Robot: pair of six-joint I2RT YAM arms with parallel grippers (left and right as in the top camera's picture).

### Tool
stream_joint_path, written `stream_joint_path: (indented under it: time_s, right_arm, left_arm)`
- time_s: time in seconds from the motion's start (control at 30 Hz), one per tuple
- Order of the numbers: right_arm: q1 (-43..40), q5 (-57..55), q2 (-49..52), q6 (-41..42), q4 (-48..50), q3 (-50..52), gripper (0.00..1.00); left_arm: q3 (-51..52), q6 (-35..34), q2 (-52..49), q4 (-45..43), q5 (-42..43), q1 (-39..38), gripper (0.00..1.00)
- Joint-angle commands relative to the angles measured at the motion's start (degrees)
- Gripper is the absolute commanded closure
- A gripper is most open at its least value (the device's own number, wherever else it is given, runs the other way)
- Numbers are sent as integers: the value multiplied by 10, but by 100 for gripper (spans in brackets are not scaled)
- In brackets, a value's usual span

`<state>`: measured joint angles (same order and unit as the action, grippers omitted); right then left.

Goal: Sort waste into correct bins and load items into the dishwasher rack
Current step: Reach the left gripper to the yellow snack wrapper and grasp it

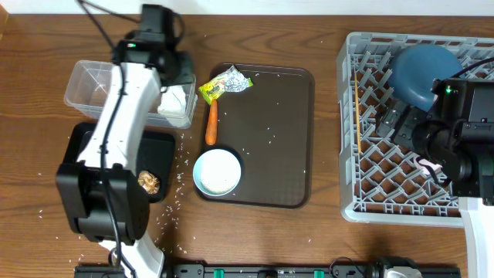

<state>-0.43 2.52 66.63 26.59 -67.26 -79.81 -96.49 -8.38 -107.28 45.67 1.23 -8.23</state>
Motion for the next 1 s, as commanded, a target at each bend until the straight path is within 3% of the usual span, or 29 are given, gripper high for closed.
stream_joint_path:
  time_s: [0.0, 0.4, 0.5, 0.63, 0.67, 0.77, 0.87, 0.97]
  right_arm:
    - [6, -10, 0, 6, 4, -2, 1]
    - [9, -10, 18, 6, 4, -2, 1]
    - [9, -9, 28, 6, 4, -2, 1]
    - [9, -1, 44, 6, 3, -2, 1]
    - [9, -1, 48, 6, 3, -2, 1]
    - [9, -1, 58, 6, 2, -2, 1]
    - [9, 1, 65, 6, 2, -2, 1]
    - [9, 7, 66, 6, 2, -2, 1]
  left_arm:
    - [3, 56, -45, -25, 20, -44, 50]
    - [4, 174, -196, -171, 9, -128, 45]
    - [4, 176, -214, -191, 9, -135, 39]
    - [4, 176, -228, -212, 7, -136, 39]
    - [4, 176, -229, -219, 7, -136, 40]
    - [3, 176, -229, -229, 7, -136, 69]
    - [3, 176, -229, -221, 7, -137, 89]
    - [3, 176, -228, -199, 7, -137, 94]
